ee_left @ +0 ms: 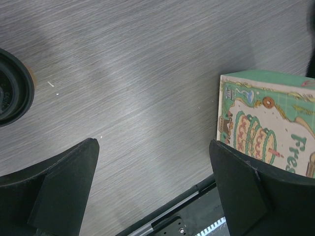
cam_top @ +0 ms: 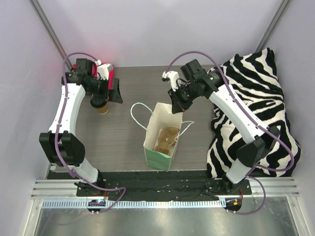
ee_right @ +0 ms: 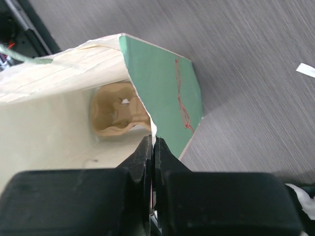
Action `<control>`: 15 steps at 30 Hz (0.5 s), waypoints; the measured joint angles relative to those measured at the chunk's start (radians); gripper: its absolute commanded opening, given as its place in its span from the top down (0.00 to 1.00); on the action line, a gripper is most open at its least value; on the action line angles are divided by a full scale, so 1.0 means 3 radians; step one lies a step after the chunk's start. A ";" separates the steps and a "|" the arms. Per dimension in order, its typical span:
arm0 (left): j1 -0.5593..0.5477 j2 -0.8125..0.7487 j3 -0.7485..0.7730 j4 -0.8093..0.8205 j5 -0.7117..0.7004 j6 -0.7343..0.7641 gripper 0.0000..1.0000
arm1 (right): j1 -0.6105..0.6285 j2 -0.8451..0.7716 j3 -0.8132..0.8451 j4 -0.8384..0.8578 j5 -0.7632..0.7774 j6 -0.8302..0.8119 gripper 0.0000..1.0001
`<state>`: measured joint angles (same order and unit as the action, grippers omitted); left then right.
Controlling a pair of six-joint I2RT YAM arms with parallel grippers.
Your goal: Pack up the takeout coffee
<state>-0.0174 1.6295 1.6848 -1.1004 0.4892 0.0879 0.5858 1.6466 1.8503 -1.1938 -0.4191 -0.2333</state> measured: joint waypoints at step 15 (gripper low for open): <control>0.0151 0.0585 0.0576 -0.0074 -0.0975 0.0097 0.00 | -0.0029 0.0103 0.0132 0.0029 0.0164 -0.0011 0.49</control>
<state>0.0280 1.8050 1.8576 -1.1225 0.1967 0.1169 0.5770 1.6775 1.8900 -1.1851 -0.3698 -0.2367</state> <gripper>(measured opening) 0.995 0.487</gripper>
